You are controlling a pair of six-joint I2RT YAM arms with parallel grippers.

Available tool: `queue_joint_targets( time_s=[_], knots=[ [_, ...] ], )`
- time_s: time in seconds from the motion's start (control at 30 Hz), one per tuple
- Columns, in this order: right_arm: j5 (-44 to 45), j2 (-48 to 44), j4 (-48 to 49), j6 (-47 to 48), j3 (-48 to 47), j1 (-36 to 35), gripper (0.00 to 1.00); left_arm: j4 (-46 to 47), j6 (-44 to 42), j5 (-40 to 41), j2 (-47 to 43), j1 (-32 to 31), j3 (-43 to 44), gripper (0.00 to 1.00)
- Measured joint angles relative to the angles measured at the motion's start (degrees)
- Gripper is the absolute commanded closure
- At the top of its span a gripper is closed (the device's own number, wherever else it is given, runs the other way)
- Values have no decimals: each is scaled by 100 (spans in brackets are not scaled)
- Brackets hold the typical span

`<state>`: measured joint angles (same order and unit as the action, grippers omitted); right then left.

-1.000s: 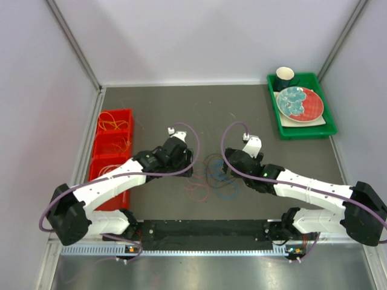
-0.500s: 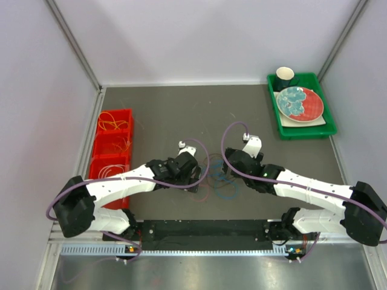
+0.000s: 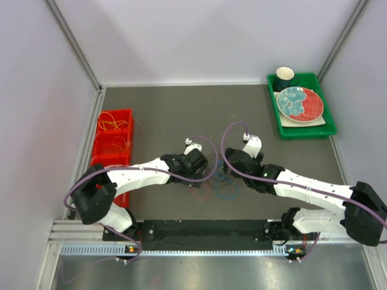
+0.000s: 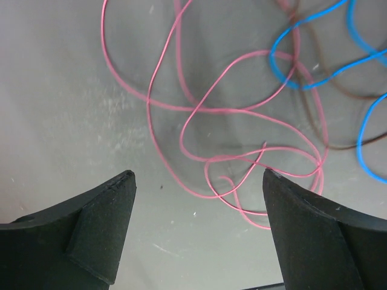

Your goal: Untangle the cables

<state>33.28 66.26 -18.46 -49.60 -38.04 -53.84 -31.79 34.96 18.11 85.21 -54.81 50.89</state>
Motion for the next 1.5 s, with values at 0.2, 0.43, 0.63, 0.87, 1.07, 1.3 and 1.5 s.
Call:
queue_joint_targets(
  time_s=[0.2, 0.43, 0.63, 0.87, 1.07, 1.3, 1.5],
  knots=[
    [0, 0, 0, -2, 0, 0, 1, -221, -667, 39, 387, 0, 603, 8],
    [0, 0, 0, 4, 0, 0, 1, -417, -1650, -236, 282, 0, 769, 4],
    [-2, 0, 2, 9, 0, 0, 1, -380, -2739, -802, -372, 0, 608, 7],
    [-4, 0, 2, 11, 0, 0, 1, -378, -3539, -1126, -411, -11, 505, 12],
    [-7, -11, 4, 11, 0, 0, 1, -260, -3960, -1073, -31, -11, 470, 11],
    [-4, -17, 4, 9, 0, 0, 1, 170, -4181, -984, 293, -11, 343, 8],
    [256, -592, -24, -179, 219, 11, 1, 557, -4356, -979, 702, -11, 345, 9]
  ],
)
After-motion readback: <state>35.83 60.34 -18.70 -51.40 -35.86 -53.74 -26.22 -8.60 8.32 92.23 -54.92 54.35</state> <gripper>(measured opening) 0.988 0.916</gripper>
